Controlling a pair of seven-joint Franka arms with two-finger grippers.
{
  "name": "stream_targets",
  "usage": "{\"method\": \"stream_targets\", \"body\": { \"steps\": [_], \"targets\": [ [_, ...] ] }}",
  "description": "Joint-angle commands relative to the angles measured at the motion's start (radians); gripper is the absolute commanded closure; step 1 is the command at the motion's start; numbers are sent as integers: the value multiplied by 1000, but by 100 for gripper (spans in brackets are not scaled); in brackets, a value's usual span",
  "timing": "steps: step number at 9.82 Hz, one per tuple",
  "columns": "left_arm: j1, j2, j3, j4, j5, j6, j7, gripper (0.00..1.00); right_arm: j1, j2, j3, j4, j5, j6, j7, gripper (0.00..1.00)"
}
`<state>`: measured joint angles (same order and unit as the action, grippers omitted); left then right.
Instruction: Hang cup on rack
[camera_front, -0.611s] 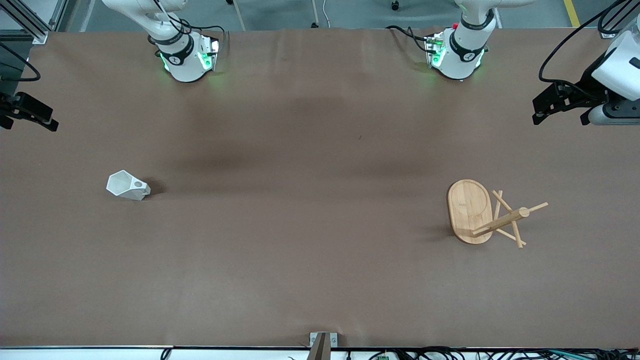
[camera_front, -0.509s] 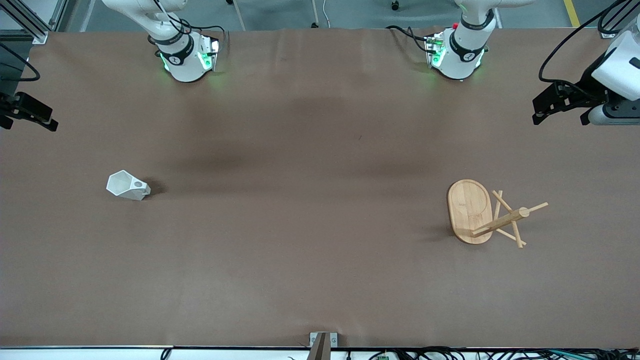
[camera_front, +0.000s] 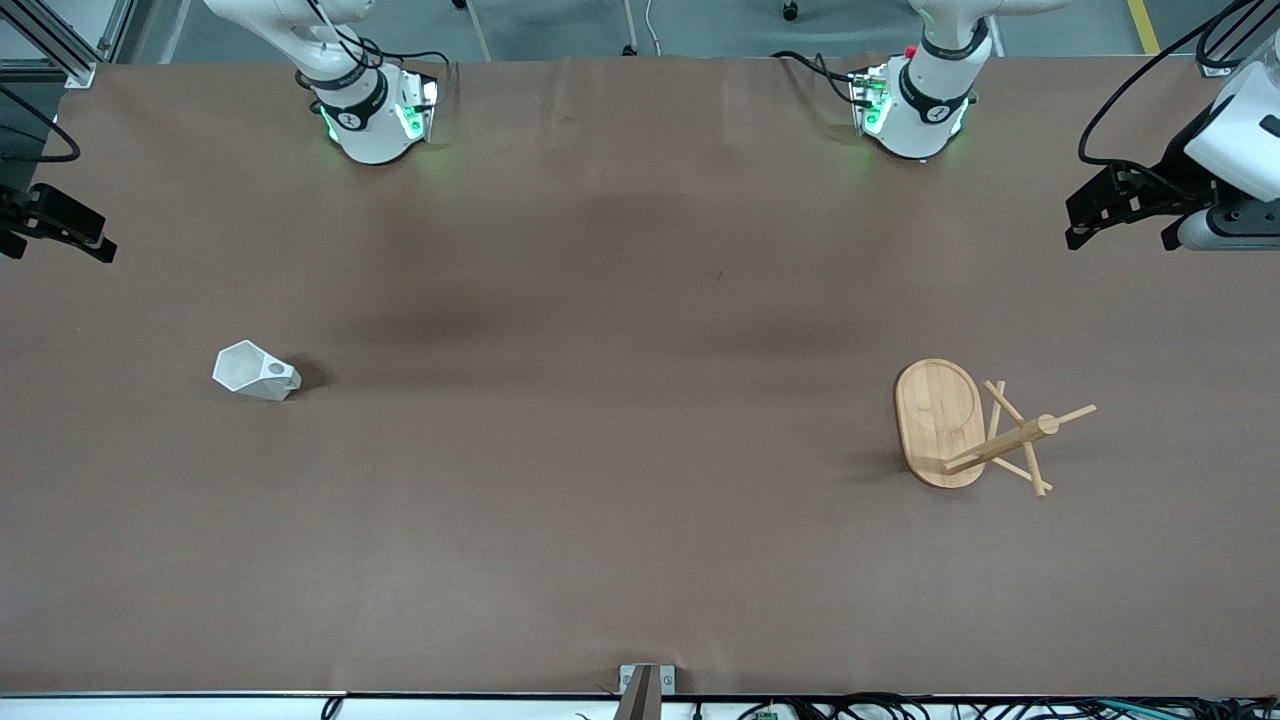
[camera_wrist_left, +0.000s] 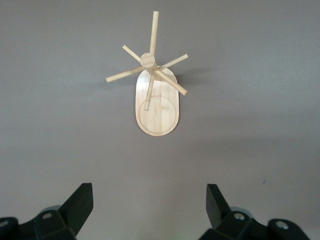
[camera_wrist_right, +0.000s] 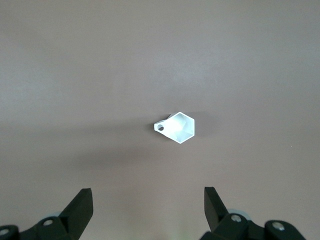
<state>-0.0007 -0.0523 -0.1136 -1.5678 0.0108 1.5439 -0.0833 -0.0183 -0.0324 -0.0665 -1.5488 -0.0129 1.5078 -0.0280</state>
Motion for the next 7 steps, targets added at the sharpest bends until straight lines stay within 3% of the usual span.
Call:
{"method": "stream_targets", "body": {
  "steps": [1,4,7],
  "targets": [
    [2,23,2,3,-9,-22,11,0,-9,3,-1,10,16,-11,-10,2],
    [-1,23,3,3,-8,-22,14,0,-11,3,-79,-83,37,76,-139,3],
    [-2,23,2,3,-6,-22,13,0,-12,6,-130,-294,37,286,-186,3]
  ]
}}
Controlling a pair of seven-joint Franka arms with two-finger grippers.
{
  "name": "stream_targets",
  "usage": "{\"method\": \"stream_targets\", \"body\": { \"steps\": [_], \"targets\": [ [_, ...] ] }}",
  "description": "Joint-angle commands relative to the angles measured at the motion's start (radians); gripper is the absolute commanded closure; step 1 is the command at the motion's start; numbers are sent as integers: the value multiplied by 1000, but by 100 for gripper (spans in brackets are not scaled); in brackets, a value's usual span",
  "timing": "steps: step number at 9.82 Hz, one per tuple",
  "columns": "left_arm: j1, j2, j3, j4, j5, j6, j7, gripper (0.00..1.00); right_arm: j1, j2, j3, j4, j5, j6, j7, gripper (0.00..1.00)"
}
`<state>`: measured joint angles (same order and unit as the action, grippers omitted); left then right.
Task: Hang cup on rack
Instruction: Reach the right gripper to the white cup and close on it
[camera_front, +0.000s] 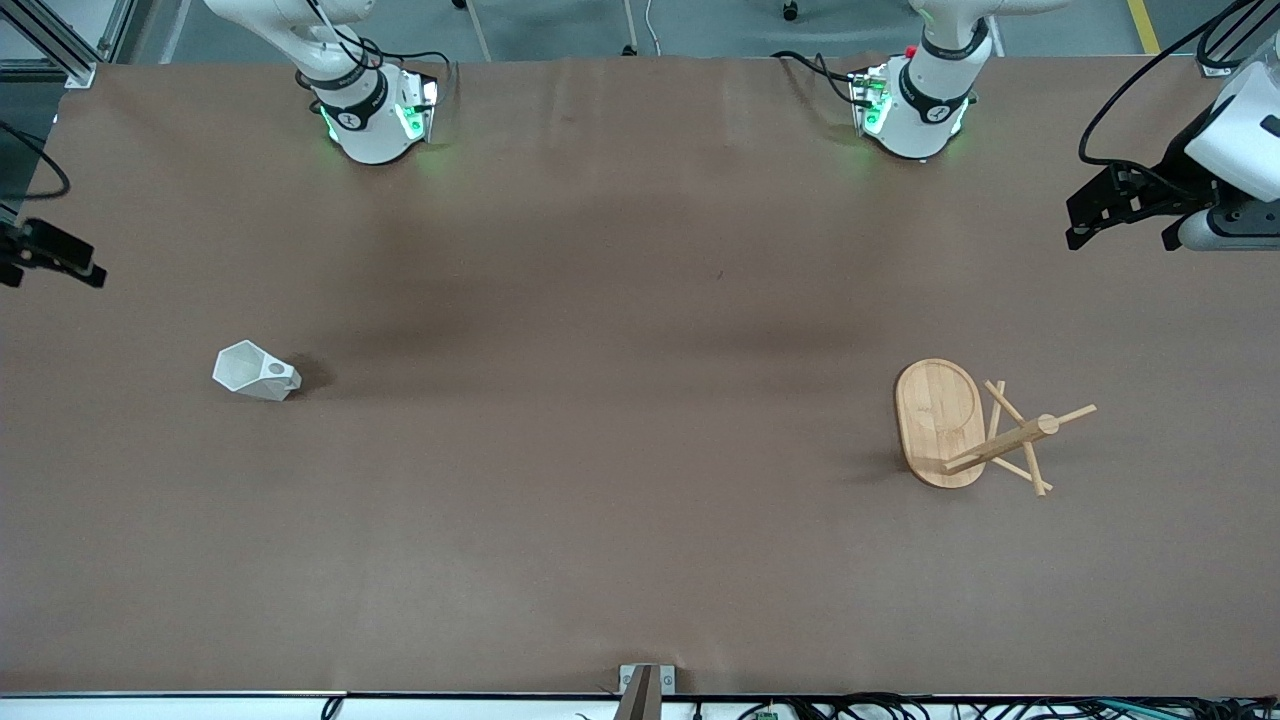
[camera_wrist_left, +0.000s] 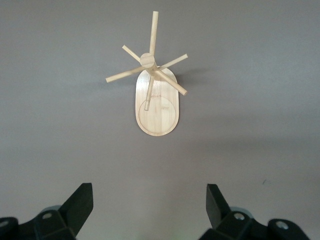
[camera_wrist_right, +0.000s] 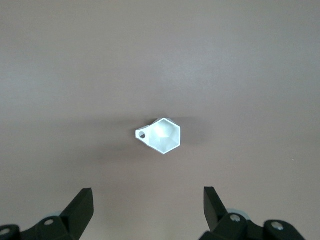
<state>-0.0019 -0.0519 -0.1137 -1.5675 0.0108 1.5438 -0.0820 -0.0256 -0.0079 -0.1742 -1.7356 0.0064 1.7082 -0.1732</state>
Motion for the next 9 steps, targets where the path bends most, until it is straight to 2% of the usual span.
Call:
{"method": "stream_targets", "body": {
  "steps": [1,3,5,7,9],
  "targets": [
    [-1,23,0,3,-6,-22,11,0,-5,-18,-34,-184,18,190,-80,3],
    [-1,23,0,3,-9,-22,13,0,-16,17,-39,-335,18,406,-130,3],
    [-1,23,0,3,-9,-22,13,0,-30,90,-44,-422,20,572,-202,3],
    [-4,23,0,3,-9,-22,13,0,-40,155,-45,-456,38,644,-235,5],
    [-6,24,0,3,-9,-22,13,0,-51,201,-45,-469,93,662,-291,8]
  ]
}}
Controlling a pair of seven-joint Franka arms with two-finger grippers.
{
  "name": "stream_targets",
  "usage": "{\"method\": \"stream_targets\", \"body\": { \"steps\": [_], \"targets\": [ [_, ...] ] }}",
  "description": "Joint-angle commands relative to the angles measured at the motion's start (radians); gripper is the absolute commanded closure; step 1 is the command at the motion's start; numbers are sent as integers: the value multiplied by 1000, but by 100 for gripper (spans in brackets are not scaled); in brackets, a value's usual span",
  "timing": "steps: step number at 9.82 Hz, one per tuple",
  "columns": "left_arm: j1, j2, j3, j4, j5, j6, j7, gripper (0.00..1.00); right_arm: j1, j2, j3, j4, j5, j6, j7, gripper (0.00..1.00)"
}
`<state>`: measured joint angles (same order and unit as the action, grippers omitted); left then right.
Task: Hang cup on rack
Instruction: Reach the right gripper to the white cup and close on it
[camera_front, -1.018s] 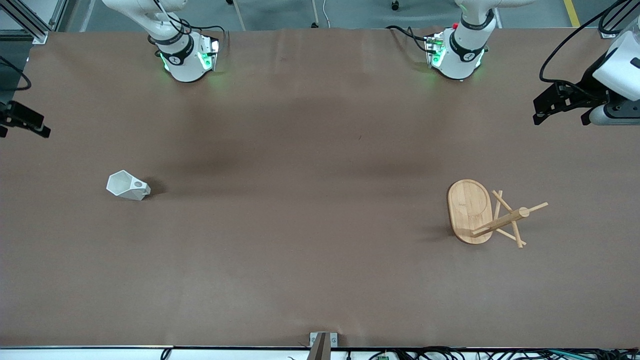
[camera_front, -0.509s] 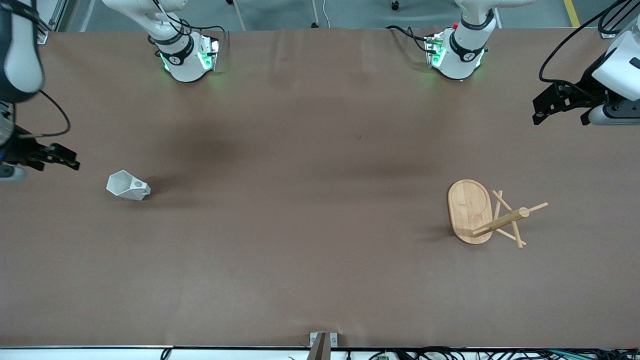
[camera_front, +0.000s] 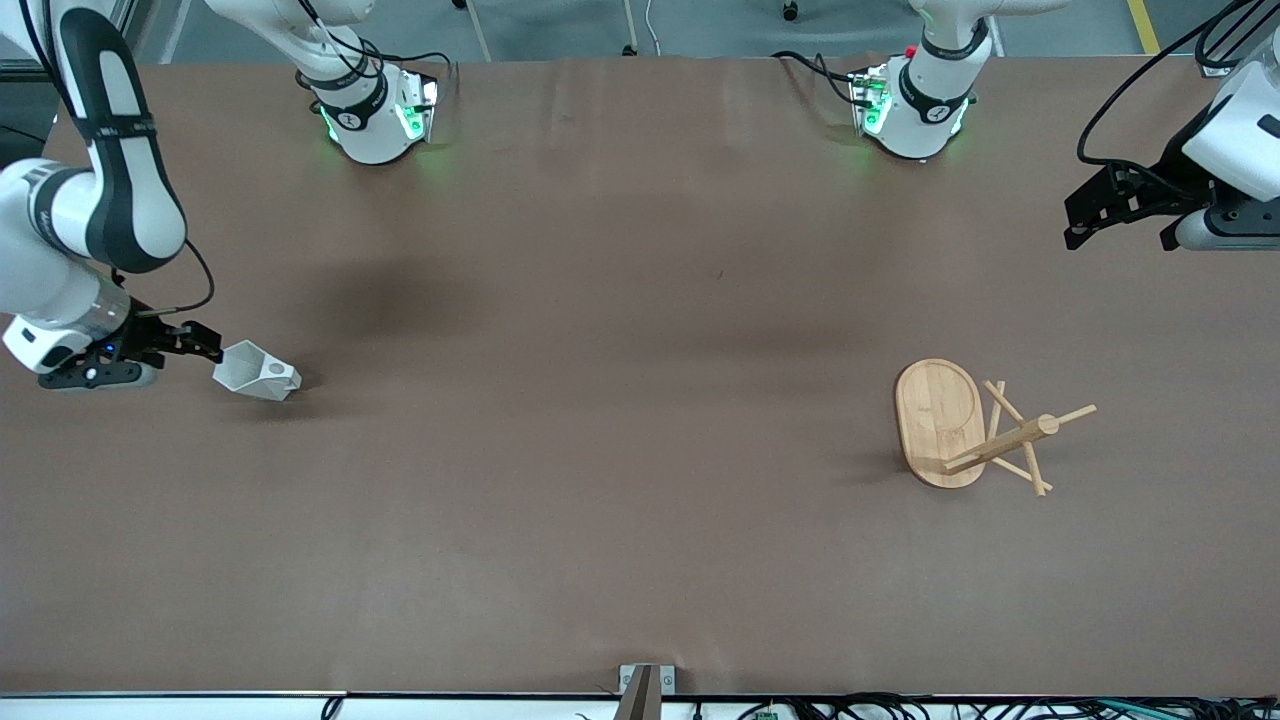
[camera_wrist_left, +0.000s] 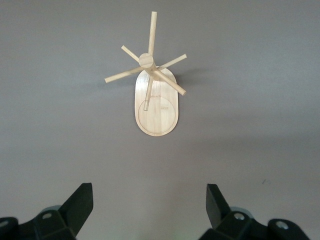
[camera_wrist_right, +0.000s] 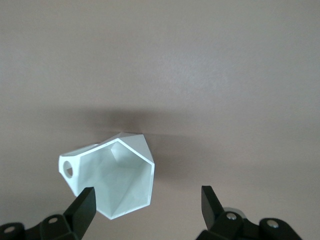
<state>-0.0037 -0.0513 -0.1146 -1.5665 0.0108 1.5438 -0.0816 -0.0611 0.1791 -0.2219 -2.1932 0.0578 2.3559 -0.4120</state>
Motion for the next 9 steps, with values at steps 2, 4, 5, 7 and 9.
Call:
{"method": "stream_targets", "body": {
  "steps": [2,4,5,7,9],
  "targets": [
    [-4,22,1,2,-9,-22,13,0,-29,77,1,-10,114,43,-112,15],
    [-2,22,0,2,-11,-22,14,0,-29,121,1,-4,167,89,-129,37],
    [-4,24,1,2,-9,-22,14,0,-29,135,1,-3,171,106,-129,70],
    [-2,24,0,2,-9,-22,14,0,-26,138,1,0,172,105,-126,98],
    [1,24,0,2,-11,-22,22,0,-22,129,1,12,172,82,-119,100]
  ]
}}
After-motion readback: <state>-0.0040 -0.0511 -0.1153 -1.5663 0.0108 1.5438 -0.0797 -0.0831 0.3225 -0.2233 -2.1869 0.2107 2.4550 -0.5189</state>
